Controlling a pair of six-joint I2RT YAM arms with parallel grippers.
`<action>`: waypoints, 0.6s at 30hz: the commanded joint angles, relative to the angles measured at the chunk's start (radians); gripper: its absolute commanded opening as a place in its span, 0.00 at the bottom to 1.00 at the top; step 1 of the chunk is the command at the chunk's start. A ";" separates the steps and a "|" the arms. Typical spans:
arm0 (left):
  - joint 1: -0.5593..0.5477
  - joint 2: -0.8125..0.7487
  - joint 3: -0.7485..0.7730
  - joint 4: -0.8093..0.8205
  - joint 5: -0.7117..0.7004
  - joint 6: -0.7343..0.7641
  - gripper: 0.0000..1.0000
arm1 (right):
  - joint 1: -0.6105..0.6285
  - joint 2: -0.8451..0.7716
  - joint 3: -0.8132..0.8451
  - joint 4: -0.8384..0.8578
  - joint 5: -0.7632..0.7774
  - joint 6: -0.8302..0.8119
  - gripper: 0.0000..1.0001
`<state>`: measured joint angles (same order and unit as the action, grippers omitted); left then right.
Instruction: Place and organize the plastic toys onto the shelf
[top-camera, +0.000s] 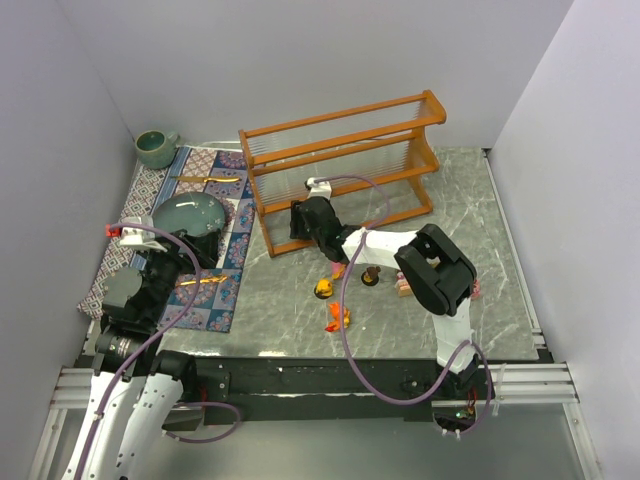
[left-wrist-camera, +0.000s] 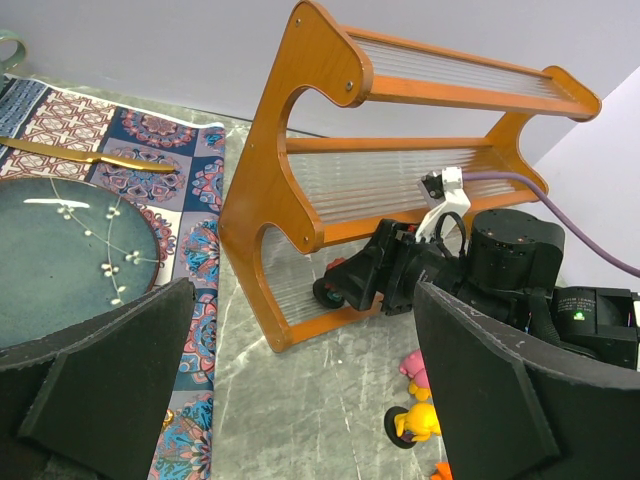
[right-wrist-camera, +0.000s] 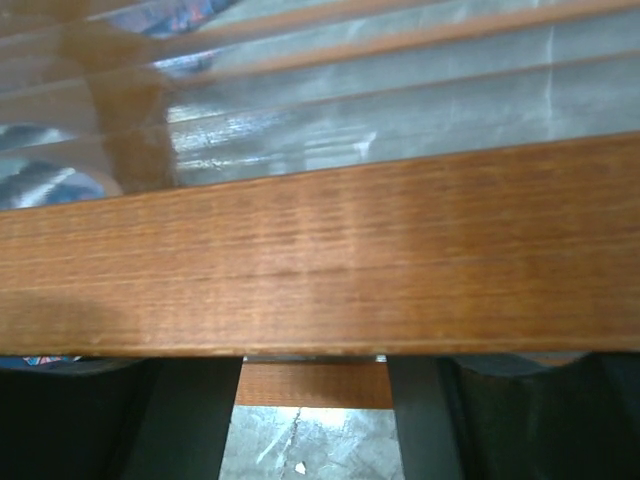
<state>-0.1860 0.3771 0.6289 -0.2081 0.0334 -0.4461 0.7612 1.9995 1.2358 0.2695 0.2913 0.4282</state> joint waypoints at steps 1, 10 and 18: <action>-0.003 0.003 0.005 0.019 0.016 0.015 0.97 | -0.007 0.002 -0.001 0.043 0.017 0.004 0.70; -0.003 0.006 0.003 0.019 0.019 0.015 0.97 | 0.004 -0.082 -0.065 0.054 0.002 0.003 0.84; -0.003 0.003 0.002 0.022 0.020 0.015 0.97 | 0.035 -0.269 -0.179 0.025 0.011 -0.023 0.87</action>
<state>-0.1867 0.3775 0.6285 -0.2077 0.0372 -0.4461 0.7742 1.8896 1.0954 0.2676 0.2806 0.4236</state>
